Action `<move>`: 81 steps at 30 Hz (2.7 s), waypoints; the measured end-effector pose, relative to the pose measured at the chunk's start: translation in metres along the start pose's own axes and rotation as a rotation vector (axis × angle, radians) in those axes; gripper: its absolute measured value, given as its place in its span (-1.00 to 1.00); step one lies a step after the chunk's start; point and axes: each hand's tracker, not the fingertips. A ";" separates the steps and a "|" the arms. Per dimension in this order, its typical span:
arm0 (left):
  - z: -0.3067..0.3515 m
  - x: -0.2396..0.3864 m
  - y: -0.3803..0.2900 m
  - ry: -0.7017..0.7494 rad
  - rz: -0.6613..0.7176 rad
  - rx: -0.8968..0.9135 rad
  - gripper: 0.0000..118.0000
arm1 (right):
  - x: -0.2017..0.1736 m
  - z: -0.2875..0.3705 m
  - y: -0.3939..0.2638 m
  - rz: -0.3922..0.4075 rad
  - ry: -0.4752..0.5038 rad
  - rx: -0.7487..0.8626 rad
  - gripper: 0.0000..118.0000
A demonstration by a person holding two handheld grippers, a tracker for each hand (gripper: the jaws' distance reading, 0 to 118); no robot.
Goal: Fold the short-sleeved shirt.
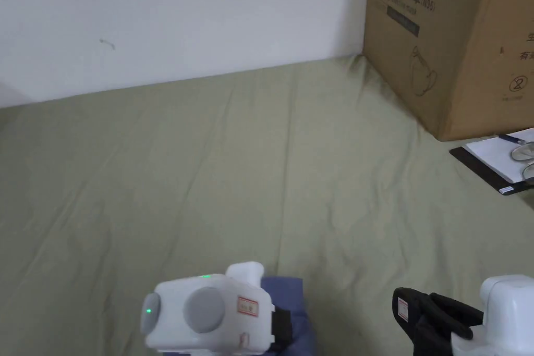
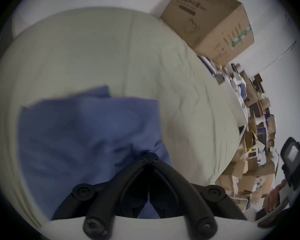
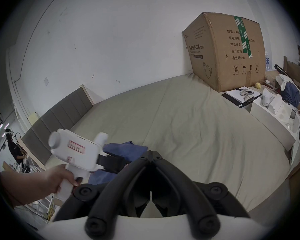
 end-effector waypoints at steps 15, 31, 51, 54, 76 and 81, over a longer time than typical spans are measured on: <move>0.179 0.034 -0.040 0.158 -0.190 0.799 -0.99 | -0.014 0.047 0.043 0.031 0.058 0.220 -1.00; 0.254 0.006 -0.163 0.613 -0.144 1.343 -0.99 | -0.059 0.054 0.030 0.264 -0.271 0.622 -1.00; 0.266 -0.024 -0.140 0.475 -0.065 1.095 -0.99 | -0.076 -0.008 0.065 0.316 0.062 0.218 -1.00; 0.257 -0.055 -0.128 0.245 0.070 0.942 -0.99 | -0.071 -0.097 0.048 0.255 0.182 -0.287 -1.00; 0.013 -0.237 -0.030 -1.005 0.495 0.054 1.00 | -0.013 -0.208 -0.032 0.080 0.118 -0.804 -1.00; -0.009 -0.197 -0.015 -0.925 0.372 -0.007 1.00 | -0.009 -0.205 -0.037 0.063 0.127 -0.782 -1.00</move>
